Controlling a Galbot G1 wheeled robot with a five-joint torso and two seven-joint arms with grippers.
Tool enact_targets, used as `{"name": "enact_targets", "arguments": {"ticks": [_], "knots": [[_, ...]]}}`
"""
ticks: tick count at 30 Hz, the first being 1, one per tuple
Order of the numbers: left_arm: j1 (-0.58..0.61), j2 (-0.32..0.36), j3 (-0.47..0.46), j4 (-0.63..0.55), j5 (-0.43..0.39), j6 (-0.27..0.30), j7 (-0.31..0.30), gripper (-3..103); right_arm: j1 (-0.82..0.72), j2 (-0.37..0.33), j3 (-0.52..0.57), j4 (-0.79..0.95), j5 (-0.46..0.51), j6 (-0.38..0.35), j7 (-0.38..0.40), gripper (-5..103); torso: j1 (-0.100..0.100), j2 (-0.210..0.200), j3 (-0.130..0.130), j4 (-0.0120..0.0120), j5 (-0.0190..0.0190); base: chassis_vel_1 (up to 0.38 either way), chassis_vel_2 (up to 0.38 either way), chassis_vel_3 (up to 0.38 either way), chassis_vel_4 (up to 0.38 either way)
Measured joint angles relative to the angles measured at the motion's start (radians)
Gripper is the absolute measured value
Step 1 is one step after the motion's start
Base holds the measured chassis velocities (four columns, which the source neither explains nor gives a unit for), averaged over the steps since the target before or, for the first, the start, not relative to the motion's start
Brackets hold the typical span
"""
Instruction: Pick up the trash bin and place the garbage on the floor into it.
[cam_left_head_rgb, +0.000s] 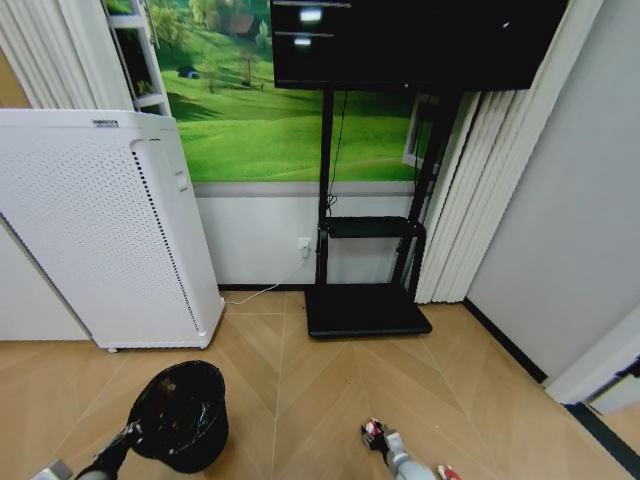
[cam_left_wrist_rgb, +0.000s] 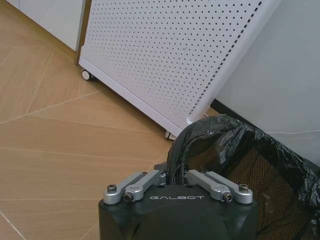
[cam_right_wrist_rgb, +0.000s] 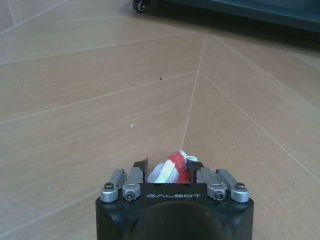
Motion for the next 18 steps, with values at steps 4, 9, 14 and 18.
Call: {"name": "enact_targets", "arguments": {"ticks": [4, 9, 14, 18], "knots": [[-0.010, 0.001, 0.011, 0.000, -0.001, -0.001, -0.008, 7, -0.023, -0.004, 0.009, 0.026, 0.003, 0.004, 0.000, 28, 0.000, 0.000, 0.000, -0.0001, 0.0001, 0.000, 0.000, 0.000, 0.000], [-0.013, 0.000, 0.018, -0.001, -0.001, -0.002, -0.009, 7, -0.046, -0.007, 0.015, 0.062, 0.012, 0.006, 0.002, 14, 0.000, 0.000, 0.000, -0.0002, 0.0003, 0.000, 0.000, 0.000, 0.000], [-0.012, -0.001, 0.019, -0.002, -0.001, -0.003, -0.009, 7, -0.069, -0.013, 0.024, 0.117, 0.027, 0.013, 0.007, 12, 0.000, 0.000, 0.000, 0.0002, 0.0003, 0.000, 0.000, 0.000, 0.000], [-0.013, 0.000, 0.021, -0.002, -0.002, -0.004, -0.009, 7, -0.084, -0.018, 0.033, 0.162, 0.036, 0.019, 0.013, 12, 0.000, 0.000, 0.000, 0.0002, 0.0003, 0.000, 0.000, 0.000, 0.000]]}}
